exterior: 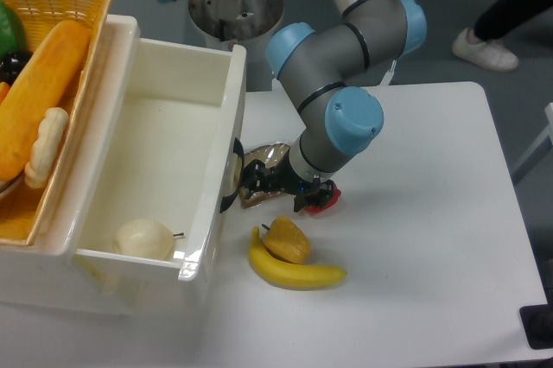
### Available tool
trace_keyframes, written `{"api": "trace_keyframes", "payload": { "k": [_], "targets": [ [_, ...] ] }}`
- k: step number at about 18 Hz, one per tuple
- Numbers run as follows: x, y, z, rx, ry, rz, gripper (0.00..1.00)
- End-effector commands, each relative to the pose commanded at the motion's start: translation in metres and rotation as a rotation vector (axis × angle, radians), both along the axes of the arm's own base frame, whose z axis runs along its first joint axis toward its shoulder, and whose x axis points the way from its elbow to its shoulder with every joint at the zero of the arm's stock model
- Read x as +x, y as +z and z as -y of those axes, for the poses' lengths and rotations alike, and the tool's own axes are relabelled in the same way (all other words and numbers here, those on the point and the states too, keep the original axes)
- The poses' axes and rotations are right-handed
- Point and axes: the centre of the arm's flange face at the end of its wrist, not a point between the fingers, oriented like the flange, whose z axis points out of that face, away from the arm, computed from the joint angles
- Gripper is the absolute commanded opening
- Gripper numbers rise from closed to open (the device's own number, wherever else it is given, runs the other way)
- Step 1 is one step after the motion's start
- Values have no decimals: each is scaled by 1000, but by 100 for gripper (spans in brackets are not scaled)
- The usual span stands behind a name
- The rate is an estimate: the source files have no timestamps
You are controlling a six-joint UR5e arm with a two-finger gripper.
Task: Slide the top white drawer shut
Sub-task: 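Move the gripper down beside the bagged sandwich to the drawer front, then push the drawer front with the gripper into the cabinet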
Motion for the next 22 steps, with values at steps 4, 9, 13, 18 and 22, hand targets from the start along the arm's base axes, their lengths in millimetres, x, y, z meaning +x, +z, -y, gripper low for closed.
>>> {"api": "trace_keyframes", "payload": {
  "k": [4,9,13,18,22],
  "targets": [
    [6,1,-4,4,-9,5,100],
    [16,2,-11,3,-28,5,100],
    [25,6,-16,7,-43,0,100],
    [38,6,-20,5,-63,3,100],
    [53,14,-27,21,-76,5,100]
  ]
}}
